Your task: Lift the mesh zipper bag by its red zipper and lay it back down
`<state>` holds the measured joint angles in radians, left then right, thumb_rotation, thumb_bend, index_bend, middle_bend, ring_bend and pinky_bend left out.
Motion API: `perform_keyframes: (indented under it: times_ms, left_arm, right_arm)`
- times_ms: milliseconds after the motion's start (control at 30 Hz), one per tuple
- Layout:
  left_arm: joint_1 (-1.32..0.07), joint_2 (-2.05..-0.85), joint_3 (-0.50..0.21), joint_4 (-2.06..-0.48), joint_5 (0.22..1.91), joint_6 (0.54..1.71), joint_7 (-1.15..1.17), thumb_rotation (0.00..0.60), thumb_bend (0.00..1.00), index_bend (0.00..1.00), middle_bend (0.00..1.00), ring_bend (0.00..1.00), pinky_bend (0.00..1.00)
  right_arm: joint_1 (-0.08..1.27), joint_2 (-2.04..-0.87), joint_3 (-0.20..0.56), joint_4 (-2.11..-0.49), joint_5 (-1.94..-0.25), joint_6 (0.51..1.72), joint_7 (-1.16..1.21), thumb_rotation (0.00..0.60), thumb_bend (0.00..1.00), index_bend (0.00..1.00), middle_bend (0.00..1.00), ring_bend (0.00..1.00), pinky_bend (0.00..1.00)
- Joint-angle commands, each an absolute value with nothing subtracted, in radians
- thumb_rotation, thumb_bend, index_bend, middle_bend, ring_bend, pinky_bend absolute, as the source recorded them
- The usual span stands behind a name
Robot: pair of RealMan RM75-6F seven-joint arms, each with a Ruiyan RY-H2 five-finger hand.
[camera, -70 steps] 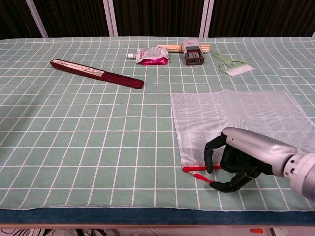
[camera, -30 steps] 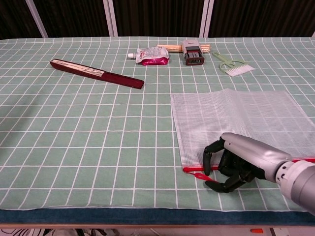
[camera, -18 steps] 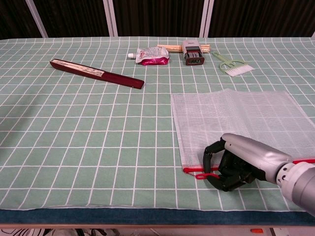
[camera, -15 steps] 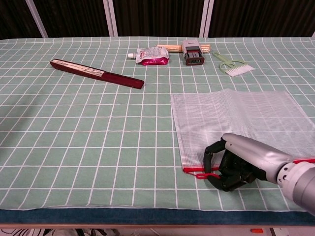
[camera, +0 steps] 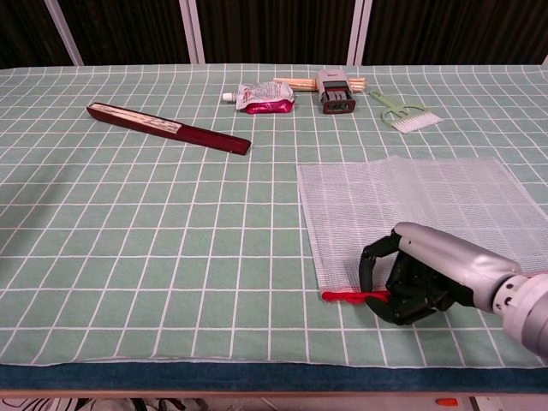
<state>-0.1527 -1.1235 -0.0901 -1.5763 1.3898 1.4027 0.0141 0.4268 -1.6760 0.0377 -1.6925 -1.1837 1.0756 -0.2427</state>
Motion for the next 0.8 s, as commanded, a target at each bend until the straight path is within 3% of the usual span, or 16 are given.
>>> perform_keyframes:
  times_ms: [33, 367, 600, 800]
  left_arm:
    - [-0.153, -1.125, -0.09, -1.573, 1.387, 1.401, 0.018, 0.6, 0.03, 0.0, 0.0, 0.0, 0.0]
    - [-0.176, -1.11, -0.098, -1.599, 1.394, 1.384, 0.06, 0.6, 0.04, 0.0, 0.0, 0.0, 0.0]
    - [-0.288, -1.041, -0.149, -1.714, 1.414, 1.278, 0.126, 0.6, 0.05, 0.0, 0.0, 0.0, 0.0]
    - [-0.42, -1.038, -0.225, -1.798, 1.38, 1.168, 0.211, 0.6, 0.11, 0.11, 0.0, 0.0, 0.0]
  right_arm:
    - [0.429, -1.659, 0.054, -1.717, -1.198, 1.088, -0.236, 0.6, 0.59, 0.72, 1.0, 1.0, 0.94]
    - [0.477, -1.571, 0.162, -1.844, -1.178, 1.095, -0.271, 0.6, 0.6, 0.73, 1.0, 1.0, 0.94]
    - [0.549, -1.535, 0.269, -1.92, -1.093, 1.078, -0.332, 0.6, 0.6, 0.73, 1.0, 1.0, 0.94]
    - [0.614, -1.523, 0.34, -1.945, -1.014, 1.068, -0.381, 0.6, 0.6, 0.73, 1.0, 1.0, 0.94]
